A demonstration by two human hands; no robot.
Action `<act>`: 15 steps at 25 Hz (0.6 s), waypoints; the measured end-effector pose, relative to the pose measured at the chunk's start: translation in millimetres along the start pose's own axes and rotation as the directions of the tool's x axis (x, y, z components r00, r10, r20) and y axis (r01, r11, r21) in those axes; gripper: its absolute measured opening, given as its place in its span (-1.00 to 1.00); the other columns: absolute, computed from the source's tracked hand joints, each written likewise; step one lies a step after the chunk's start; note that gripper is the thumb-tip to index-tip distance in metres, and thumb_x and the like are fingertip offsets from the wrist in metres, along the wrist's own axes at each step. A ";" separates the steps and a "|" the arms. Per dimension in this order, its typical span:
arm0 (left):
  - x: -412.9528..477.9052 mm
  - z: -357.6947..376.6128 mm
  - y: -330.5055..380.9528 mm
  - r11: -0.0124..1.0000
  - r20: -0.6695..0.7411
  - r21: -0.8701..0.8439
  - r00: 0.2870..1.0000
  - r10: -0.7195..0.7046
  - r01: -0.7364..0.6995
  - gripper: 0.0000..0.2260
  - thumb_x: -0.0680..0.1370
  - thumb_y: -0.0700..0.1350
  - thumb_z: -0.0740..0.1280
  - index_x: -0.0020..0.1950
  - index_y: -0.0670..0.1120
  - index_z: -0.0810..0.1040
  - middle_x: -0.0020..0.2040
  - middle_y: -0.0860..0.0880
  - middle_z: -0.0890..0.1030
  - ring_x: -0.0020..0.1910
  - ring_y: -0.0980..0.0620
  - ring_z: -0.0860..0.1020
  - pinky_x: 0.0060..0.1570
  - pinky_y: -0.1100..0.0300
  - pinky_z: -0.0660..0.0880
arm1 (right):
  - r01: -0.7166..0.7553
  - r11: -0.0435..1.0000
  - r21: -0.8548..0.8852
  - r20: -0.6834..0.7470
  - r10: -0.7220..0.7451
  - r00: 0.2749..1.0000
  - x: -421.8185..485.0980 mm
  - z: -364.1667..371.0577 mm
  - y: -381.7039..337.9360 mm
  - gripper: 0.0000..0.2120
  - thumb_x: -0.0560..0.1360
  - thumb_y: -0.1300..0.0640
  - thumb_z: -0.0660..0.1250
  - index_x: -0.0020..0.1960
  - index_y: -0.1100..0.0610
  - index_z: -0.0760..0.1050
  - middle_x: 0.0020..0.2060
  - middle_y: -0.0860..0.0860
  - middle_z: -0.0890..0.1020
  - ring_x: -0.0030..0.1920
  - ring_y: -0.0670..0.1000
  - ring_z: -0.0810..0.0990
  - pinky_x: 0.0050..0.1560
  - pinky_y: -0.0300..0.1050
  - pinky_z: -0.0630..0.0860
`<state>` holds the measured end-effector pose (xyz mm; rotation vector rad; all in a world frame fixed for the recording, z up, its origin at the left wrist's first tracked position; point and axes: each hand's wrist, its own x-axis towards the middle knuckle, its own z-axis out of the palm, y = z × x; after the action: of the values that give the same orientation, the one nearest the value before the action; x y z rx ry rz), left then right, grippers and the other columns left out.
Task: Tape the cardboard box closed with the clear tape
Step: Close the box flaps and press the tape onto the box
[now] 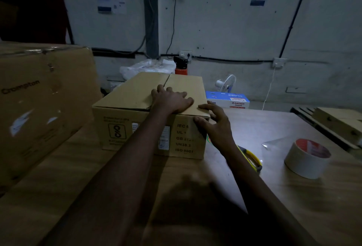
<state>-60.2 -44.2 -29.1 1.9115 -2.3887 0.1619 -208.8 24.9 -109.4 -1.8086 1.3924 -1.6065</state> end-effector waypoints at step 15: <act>4.8 0.8 -1.4 0.998 0.016 -0.059 1.000 0.002 -0.001 -0.46 0.56 0.33 -0.04 0.52 0.21 0.16 0.53 -0.18 0.18 0.46 -0.30 0.13 0.36 -0.23 0.08 | -0.049 0.997 0.066 0.365 0.022 0.931 1.4 -27.8 26.1 0.06 0.19 0.24 0.63 0.52 -0.08 0.12 0.52 -0.07 0.19 0.49 0.00 0.23 0.40 0.04 0.37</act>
<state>-59.9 -49.2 -29.3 1.8932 -2.3774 0.0755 -245.0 21.1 -120.7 -1.9051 1.1721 -1.2055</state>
